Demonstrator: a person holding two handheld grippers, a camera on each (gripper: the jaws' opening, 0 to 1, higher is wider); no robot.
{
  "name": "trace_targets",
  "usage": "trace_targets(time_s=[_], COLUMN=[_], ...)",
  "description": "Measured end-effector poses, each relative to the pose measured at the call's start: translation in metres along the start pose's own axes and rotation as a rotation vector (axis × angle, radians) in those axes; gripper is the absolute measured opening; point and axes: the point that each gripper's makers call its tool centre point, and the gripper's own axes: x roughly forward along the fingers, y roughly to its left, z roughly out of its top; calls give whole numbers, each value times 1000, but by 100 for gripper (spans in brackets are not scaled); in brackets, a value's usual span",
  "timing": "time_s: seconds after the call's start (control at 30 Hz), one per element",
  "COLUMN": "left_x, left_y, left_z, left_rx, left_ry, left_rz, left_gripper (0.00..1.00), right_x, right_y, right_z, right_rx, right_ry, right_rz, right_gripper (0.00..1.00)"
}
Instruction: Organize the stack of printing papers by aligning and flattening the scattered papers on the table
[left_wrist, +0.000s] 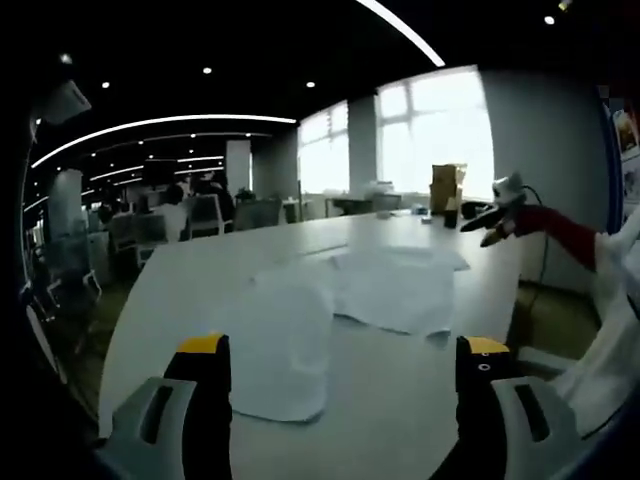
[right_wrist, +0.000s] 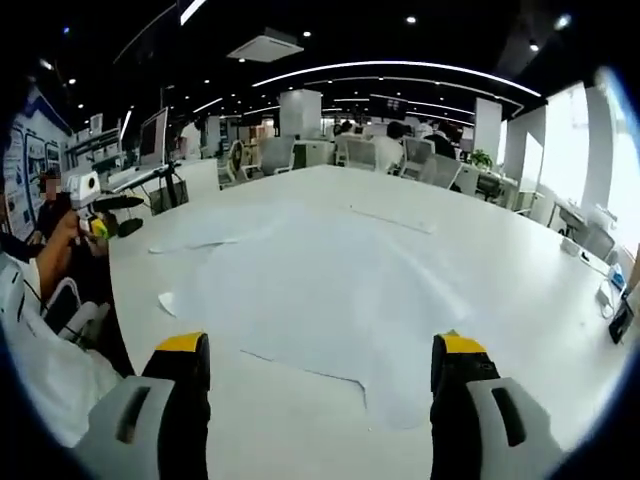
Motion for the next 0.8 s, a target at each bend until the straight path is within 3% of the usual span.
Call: trace_targets(time_s=[0.53,0.8], left_x=[-10,-10], left_y=[9,34], left_z=[8,12], left_rx=[1,-22], left_ry=[-10,4], left_rz=[75,119], left_gripper=[96,97], right_x=[31,40], right_y=[-12,-23], right_z=[8,19], right_rx=[3,7], right_ry=[3,11], right_rz=[56,63], right_gripper=[86,87])
